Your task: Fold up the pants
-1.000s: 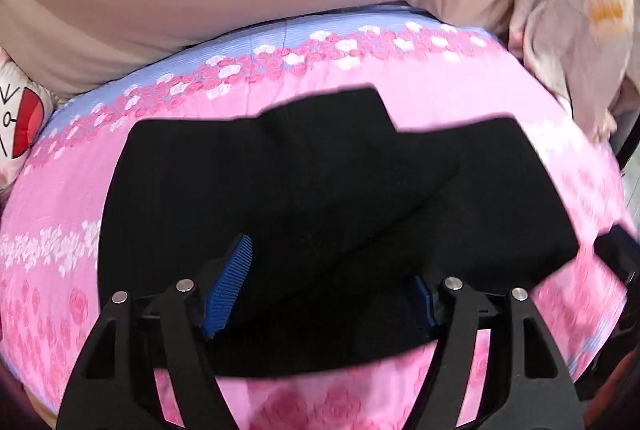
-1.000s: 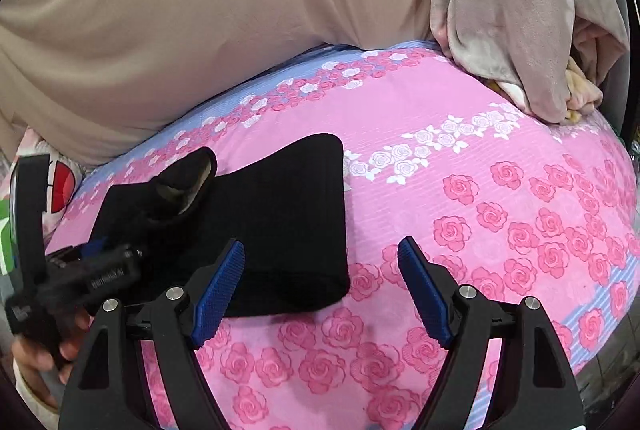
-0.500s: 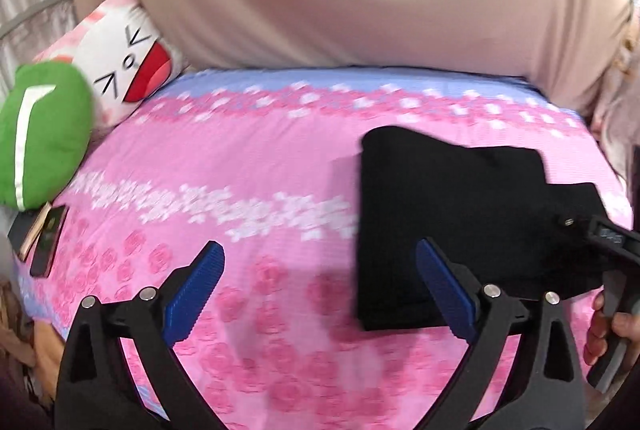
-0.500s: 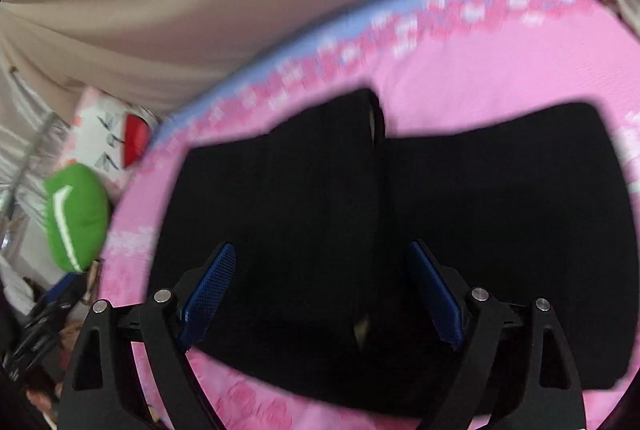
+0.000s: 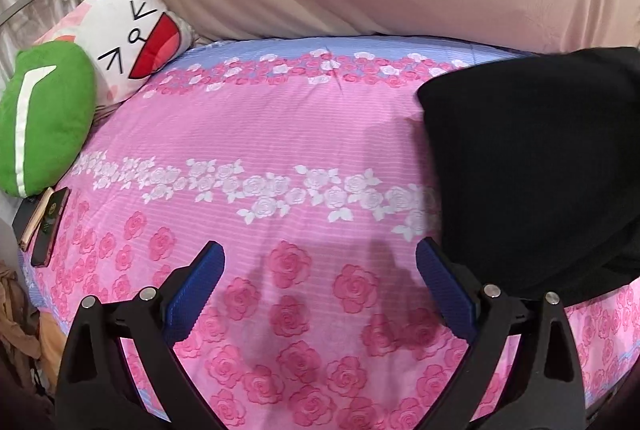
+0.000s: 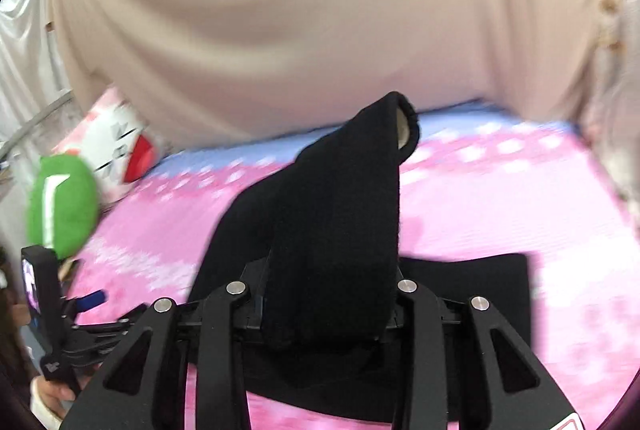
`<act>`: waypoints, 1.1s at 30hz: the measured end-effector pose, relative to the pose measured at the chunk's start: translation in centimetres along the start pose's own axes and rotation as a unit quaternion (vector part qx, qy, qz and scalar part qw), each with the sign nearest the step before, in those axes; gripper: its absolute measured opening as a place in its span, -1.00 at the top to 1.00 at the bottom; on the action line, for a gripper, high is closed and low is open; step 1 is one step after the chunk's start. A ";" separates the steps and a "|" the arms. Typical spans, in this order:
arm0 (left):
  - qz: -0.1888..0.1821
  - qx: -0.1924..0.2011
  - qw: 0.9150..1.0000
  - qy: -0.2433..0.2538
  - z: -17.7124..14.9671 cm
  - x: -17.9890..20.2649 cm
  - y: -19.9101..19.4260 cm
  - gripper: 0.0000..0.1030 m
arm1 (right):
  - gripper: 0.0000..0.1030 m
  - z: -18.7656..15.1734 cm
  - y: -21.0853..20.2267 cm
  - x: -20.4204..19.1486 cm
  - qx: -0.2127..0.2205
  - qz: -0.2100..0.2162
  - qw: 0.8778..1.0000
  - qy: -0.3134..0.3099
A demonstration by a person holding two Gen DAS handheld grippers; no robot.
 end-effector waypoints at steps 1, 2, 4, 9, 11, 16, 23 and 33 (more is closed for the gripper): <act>-0.002 -0.003 1.000 0.004 0.0 0.5 0.3 -0.83 | 0.33 -0.2 -0.3 2.6 0.002 -0.030 1.000 0.008; -0.005 -0.005 1.000 0.006 0.0 0.9 0.6 -0.83 | 0.25 -0.8 0.3 4.7 -0.008 -0.048 0.999 0.018; -0.015 -0.013 1.000 0.010 0.0 2.1 1.5 -0.83 | 0.05 -3.4 2.8 8.4 -0.052 -0.085 0.995 0.026; -0.118 -0.062 0.991 -0.028 -0.7 5.4 3.7 -0.83 | -0.05 -8.7 3.9 14.1 -0.107 -0.092 0.985 0.102; -0.155 -0.079 0.984 -0.042 -0.8 6.6 4.4 -0.84 | -0.50 -8.6 2.4 15.7 -0.088 -0.094 0.984 0.123; -0.211 -0.127 0.966 -0.074 -1.5 9.7 7.8 -0.87 | -0.51 -9.1 3.4 17.0 -0.111 -0.069 0.982 0.137; -0.268 -0.117 0.953 -0.084 -0.7 12.0 8.8 0.17 | -0.48 -11.3 6.4 13.6 -0.155 0.005 0.972 0.176; -0.256 -0.066 0.964 -0.039 1.0 6.3 0.5 0.64 | 0.18 -10.1 2.4 4.7 -0.132 0.053 0.987 0.080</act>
Point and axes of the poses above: each gripper's, at about its wrist camera, not at the fingertips, and y roughly the way its jaws point, x to its right, z to its top, the point moved 9 cm from there along y, roughly the way its jaws point, and after that the axes turned 15 degrees about -z, right-handed, at the moved point
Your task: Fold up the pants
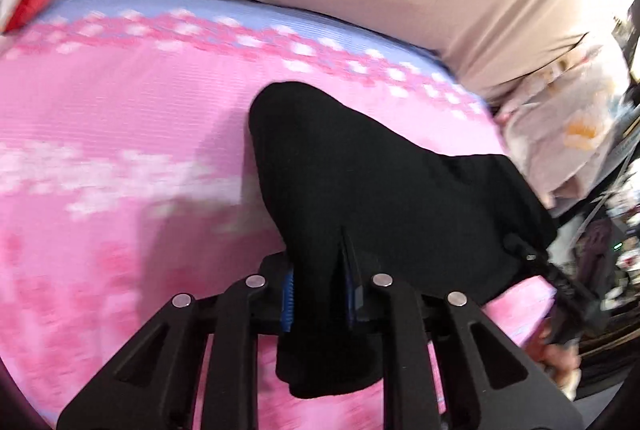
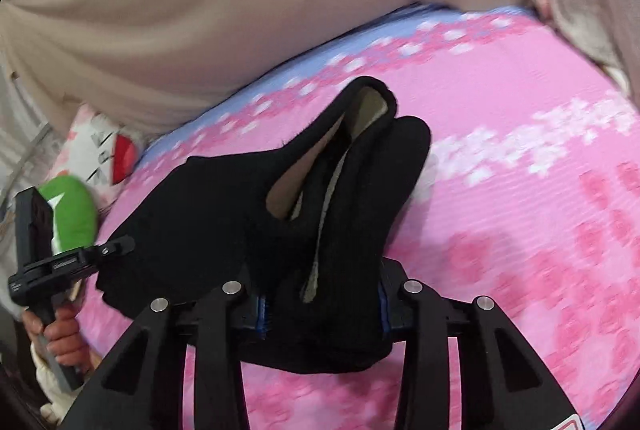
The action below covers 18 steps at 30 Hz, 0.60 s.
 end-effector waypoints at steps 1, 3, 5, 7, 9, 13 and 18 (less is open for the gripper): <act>0.026 -0.011 1.000 -0.001 -1.0 -1.5 -0.3 0.53 | 0.04 -1.3 0.8 -0.6 -0.016 -0.001 1.000 -0.015; 0.062 -0.035 0.997 -0.015 -2.7 -4.0 0.1 0.40 | -0.31 -2.9 2.3 -0.1 -0.025 -0.049 0.998 -0.025; 0.102 -0.020 0.994 -0.013 -3.6 -5.3 -1.1 0.22 | -0.31 -3.0 1.1 0.7 -0.016 -0.052 0.999 0.007; 0.133 0.014 0.991 0.009 -2.9 -4.6 -3.4 0.08 | -0.31 -2.0 -1.1 1.1 0.014 -0.062 0.998 0.017; 0.133 0.049 0.989 0.046 -1.7 -2.2 -5.1 -0.38 | -0.32 -0.9 -2.7 0.6 0.034 -0.069 0.997 -0.006; 0.084 0.058 0.987 0.122 -1.2 3.5 -4.6 -0.82 | 0.60 -1.2 0.4 -1.3 -0.027 -0.077 0.995 -0.055; 0.023 0.020 0.982 0.185 -2.6 8.7 -0.7 -0.82 | 0.72 2.3 -2.0 -6.4 -0.017 -0.003 0.995 -0.095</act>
Point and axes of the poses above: each gripper's, at about its wrist camera, not at the fingertips, and y roughly the way its jaws point, x to its right, z to its top, the point moved 9 cm from there along y, roughly the way its jaws point, and after that the axes turned 15 degrees about -z, right-handed, at the moved point
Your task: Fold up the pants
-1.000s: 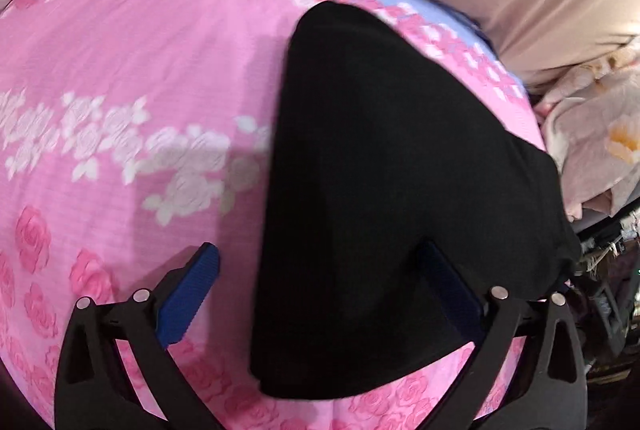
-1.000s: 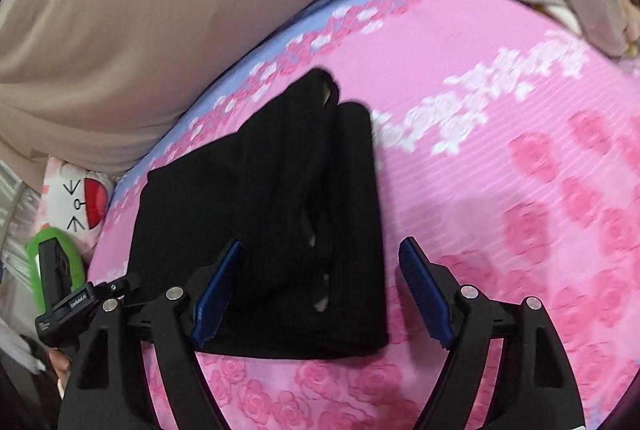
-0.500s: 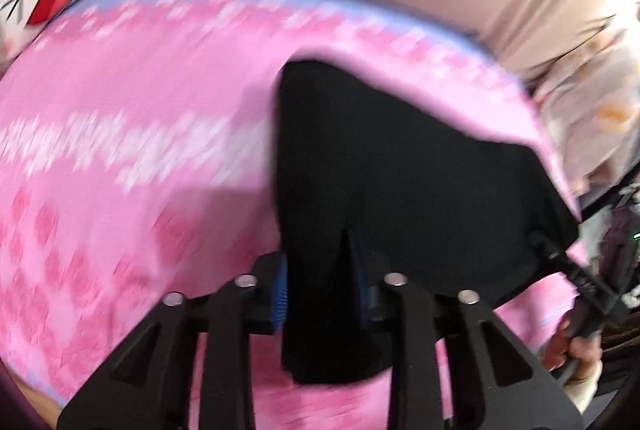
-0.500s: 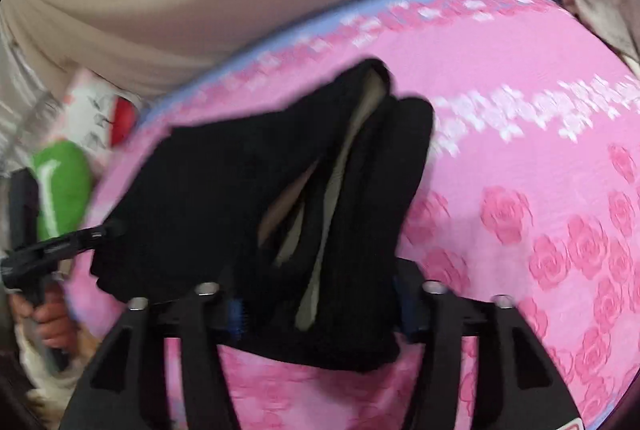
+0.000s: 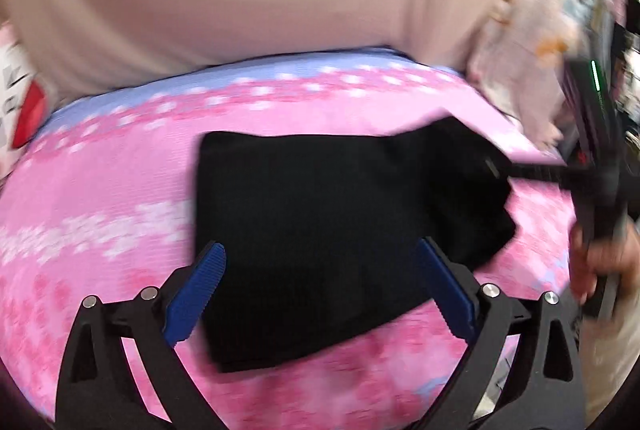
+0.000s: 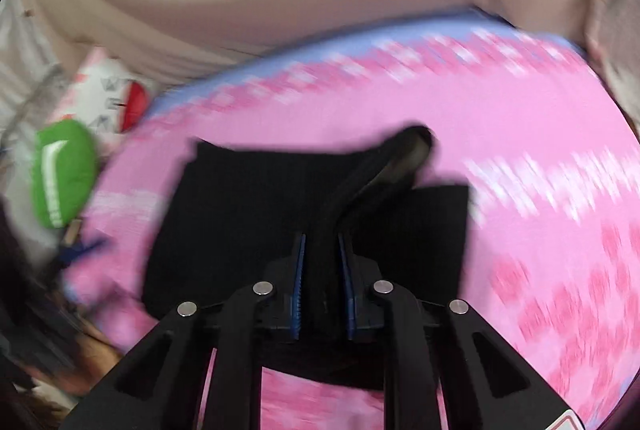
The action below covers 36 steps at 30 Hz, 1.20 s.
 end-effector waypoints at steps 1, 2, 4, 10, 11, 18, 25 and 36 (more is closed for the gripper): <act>-0.014 -0.005 1.000 0.013 0.0 1.3 0.8 -0.82 | 0.73 1.2 -0.7 -1.2 0.005 0.019 1.000 -0.009; -0.023 -0.006 1.000 0.021 0.1 2.2 1.3 -0.82 | 0.73 2.5 -1.4 -2.6 0.009 0.045 0.999 -0.018; -0.033 -0.006 0.999 0.037 0.6 3.7 2.5 -0.83 | 0.73 4.0 -2.3 -5.8 0.005 0.089 0.995 -0.038; -0.019 0.014 0.999 0.041 2.2 3.7 5.5 -0.44 | 0.85 5.2 -1.9 -11.1 -0.026 0.138 0.987 -0.073; -0.022 0.003 0.999 0.033 2.2 3.3 6.4 0.21 | 0.77 5.3 -1.9 -11.0 -0.029 0.144 0.987 -0.070; -0.075 0.017 0.992 -0.100 3.0 -2.7 5.6 0.77 | -0.14 5.7 -5.2 -2.5 0.087 -0.006 0.996 -0.015; 0.009 0.117 0.986 -0.115 5.5 -9.7 -5.8 0.77 | -0.20 -4.6 1.0 -4.6 0.028 -0.094 0.983 -0.153; 0.127 0.161 0.970 -0.130 4.6 -15.8 -14.7 0.76 | -0.42 -5.7 10.4 -14.2 0.030 -0.072 0.963 -0.259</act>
Point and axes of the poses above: each gripper's, at about its wrist camera, not at the fingertips, and y roughly the way its jaws point, x to its right, z to its top, the point moved 9 cm from there along y, roughly the way its jaws point, and after that the axes turned 15 degrees about -z, right-handed, at the moved point
